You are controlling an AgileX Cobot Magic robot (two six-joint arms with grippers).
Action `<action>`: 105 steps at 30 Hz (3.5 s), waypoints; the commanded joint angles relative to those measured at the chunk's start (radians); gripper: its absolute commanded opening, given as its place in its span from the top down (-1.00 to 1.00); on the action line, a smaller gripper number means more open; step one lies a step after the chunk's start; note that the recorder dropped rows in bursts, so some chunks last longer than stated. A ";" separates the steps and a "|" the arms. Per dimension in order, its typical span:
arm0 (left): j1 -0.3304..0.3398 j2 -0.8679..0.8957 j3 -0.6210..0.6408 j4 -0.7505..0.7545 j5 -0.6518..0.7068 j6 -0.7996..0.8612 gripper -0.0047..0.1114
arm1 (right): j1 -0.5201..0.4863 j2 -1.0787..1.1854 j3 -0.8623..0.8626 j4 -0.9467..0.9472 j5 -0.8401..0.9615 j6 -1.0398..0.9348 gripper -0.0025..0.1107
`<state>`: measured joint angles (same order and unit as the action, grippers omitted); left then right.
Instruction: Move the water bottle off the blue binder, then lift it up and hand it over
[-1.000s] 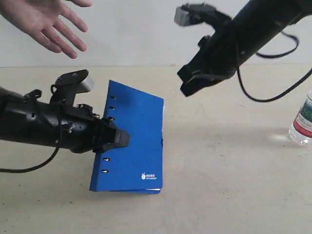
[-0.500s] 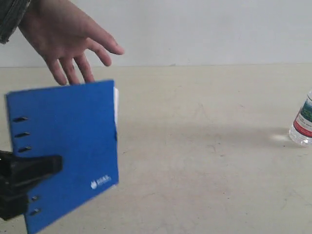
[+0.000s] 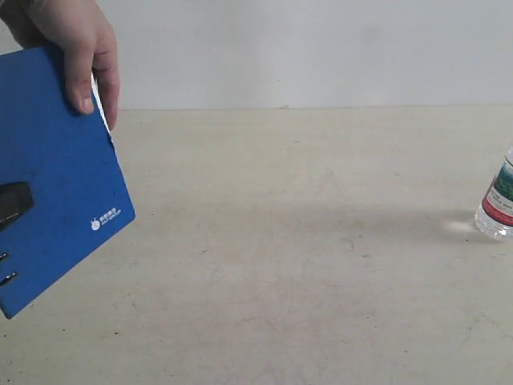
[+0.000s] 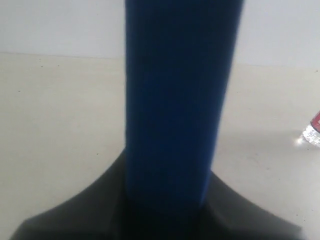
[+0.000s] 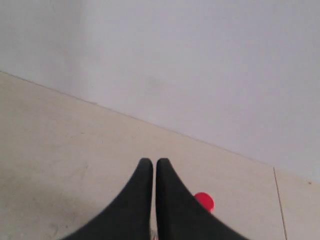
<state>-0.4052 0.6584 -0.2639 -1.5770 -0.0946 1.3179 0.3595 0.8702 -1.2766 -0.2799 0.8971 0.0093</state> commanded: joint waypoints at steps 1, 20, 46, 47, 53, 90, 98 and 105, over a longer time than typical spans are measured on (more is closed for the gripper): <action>-0.003 0.018 -0.004 0.034 -0.003 -0.003 0.71 | -0.001 -0.012 0.011 -0.023 0.084 0.015 0.96; -0.001 -0.033 -0.184 0.173 -0.514 0.729 0.84 | -0.001 -0.174 0.011 -0.026 0.074 0.055 0.96; -0.145 -0.620 0.061 -0.167 -0.041 -0.074 0.84 | -0.001 -0.210 0.012 -0.036 0.132 0.045 0.96; -0.145 -0.620 0.089 -0.167 -0.051 -0.127 0.84 | -0.001 -0.210 0.012 -0.036 0.136 0.045 0.96; -0.145 -0.620 0.137 -0.167 -0.407 -0.131 0.84 | -0.001 -0.210 0.012 -0.036 0.167 0.046 0.96; -0.145 -0.620 0.001 1.005 0.199 -0.767 0.84 | -0.001 -0.771 0.105 0.137 0.201 0.101 0.96; -0.145 -0.620 0.033 1.160 0.237 -0.767 0.84 | -0.001 -0.818 0.577 0.163 -0.175 0.088 0.96; -0.145 -0.620 0.033 1.160 0.252 -0.767 0.84 | -0.001 -0.728 1.023 0.176 -0.923 0.280 0.96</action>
<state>-0.5468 0.0355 -0.2356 -0.4212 0.1532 0.5606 0.3595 0.1005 -0.3829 -0.1145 0.2171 0.1748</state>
